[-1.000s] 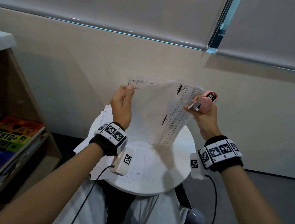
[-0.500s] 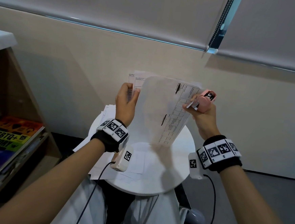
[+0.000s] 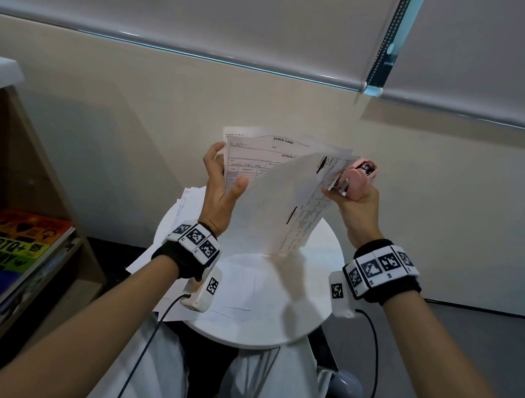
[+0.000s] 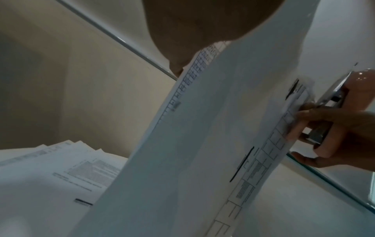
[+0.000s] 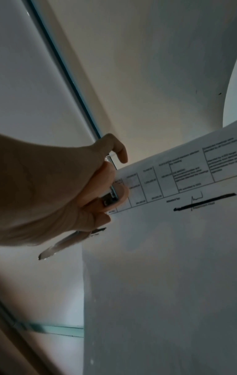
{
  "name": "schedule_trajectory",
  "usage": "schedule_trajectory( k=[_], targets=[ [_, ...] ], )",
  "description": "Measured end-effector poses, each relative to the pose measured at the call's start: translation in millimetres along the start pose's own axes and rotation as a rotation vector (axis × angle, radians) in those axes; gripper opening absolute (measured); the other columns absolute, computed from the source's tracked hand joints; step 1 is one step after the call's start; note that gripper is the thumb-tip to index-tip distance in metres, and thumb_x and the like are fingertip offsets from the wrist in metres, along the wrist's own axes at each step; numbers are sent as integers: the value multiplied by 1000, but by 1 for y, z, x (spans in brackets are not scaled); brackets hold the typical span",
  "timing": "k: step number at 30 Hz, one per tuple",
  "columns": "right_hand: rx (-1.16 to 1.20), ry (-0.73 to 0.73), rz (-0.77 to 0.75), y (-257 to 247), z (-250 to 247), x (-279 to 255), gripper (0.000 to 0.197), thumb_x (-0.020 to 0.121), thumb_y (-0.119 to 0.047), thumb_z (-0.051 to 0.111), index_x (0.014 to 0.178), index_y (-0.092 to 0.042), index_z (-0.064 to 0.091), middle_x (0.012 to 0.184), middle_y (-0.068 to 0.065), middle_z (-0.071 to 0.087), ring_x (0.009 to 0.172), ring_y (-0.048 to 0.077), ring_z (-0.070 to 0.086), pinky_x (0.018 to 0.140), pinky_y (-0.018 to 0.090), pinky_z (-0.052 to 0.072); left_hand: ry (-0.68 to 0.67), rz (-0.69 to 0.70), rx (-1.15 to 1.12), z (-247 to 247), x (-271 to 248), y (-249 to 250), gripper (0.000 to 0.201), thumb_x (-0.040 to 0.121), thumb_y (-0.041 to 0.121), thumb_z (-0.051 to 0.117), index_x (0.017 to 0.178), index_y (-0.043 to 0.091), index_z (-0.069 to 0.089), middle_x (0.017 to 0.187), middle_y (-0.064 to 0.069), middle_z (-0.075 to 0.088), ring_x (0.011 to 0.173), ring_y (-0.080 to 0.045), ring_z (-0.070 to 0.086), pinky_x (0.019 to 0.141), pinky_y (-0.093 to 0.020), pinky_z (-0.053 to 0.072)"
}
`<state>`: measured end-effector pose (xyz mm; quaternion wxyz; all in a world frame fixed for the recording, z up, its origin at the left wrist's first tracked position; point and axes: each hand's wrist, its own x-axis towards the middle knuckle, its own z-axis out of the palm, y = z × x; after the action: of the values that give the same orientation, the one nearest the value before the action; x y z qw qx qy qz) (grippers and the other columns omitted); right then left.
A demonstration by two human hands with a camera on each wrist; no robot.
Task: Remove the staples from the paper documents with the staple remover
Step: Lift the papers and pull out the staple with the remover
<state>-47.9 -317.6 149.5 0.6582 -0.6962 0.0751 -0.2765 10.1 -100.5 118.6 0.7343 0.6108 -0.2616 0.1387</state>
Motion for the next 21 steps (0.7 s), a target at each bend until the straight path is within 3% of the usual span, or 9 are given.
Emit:
schedule_trajectory(
  k=[4, 7, 9, 10, 12, 14, 16, 19, 21],
  targets=[
    [35, 61, 28, 1, 1, 0, 29, 75, 13, 70, 96, -6, 64, 87, 1, 67, 75, 6, 65, 69, 16, 55, -20, 16, -6, 2, -5, -3, 105, 69, 75, 56, 142, 13, 14, 127, -3, 47, 117, -9, 53, 93, -24, 47],
    [24, 71, 36, 0, 1, 0, 26, 76, 11, 70, 94, -7, 65, 86, 1, 67, 73, 4, 64, 68, 16, 54, -123, 63, 222, 4, -9, -6, 90, 75, 56, 66, 142, 17, 21, 141, -2, 35, 129, -9, 40, 104, -26, 42],
    [12, 48, 28, -1, 0, 0, 27, 76, 12, 70, 98, -3, 65, 87, 3, 67, 75, 8, 65, 71, 17, 56, -64, 57, 400, 6, -6, -7, 63, 86, 32, 66, 137, 11, 35, 132, 2, 40, 119, -2, 42, 102, -18, 40],
    [7, 36, 26, -1, -1, 1, 28, 76, 12, 71, 100, -1, 65, 87, 3, 67, 76, 8, 65, 71, 18, 56, -11, 48, 429, 6, -3, -7, 50, 90, 24, 62, 132, 6, 42, 127, 1, 45, 116, -5, 45, 102, -22, 41],
    [-15, 9, 23, -3, -4, 2, 30, 74, 11, 72, 101, 1, 64, 88, 3, 66, 75, 7, 64, 72, 19, 56, 44, 56, 367, 6, 4, -6, 29, 95, 17, 54, 121, 4, 53, 116, -4, 58, 108, -12, 56, 95, -33, 49],
    [-33, -10, 25, -3, -7, 4, 31, 74, 10, 74, 102, 2, 64, 88, 4, 66, 76, 7, 64, 71, 19, 56, 44, 0, 273, 5, 7, -6, 23, 98, 15, 47, 119, 6, 54, 107, 0, 62, 99, -2, 60, 85, -23, 51],
    [-37, 0, 26, -3, -7, 5, 28, 74, 10, 73, 98, 0, 64, 85, 2, 65, 72, 4, 63, 66, 16, 53, -1, -51, 216, 6, 6, -4, 27, 100, 19, 40, 121, 5, 51, 108, 3, 61, 99, 5, 58, 83, -17, 48],
    [-27, 61, 25, -2, -3, 5, 26, 74, 12, 72, 95, -1, 64, 80, 0, 64, 69, 4, 63, 61, 12, 51, -101, -73, 147, 6, -3, -6, 55, 91, 52, 41, 123, 9, 46, 117, -5, 58, 108, -15, 57, 92, -30, 50],
    [-31, 102, 35, 2, 0, 8, 34, 73, 11, 73, 105, 5, 64, 86, 5, 66, 77, 14, 64, 64, 16, 54, -142, -57, 116, 5, -11, -9, 76, 76, 75, 44, 121, 13, 42, 118, -2, 53, 110, -16, 53, 93, -35, 47]
  ],
)
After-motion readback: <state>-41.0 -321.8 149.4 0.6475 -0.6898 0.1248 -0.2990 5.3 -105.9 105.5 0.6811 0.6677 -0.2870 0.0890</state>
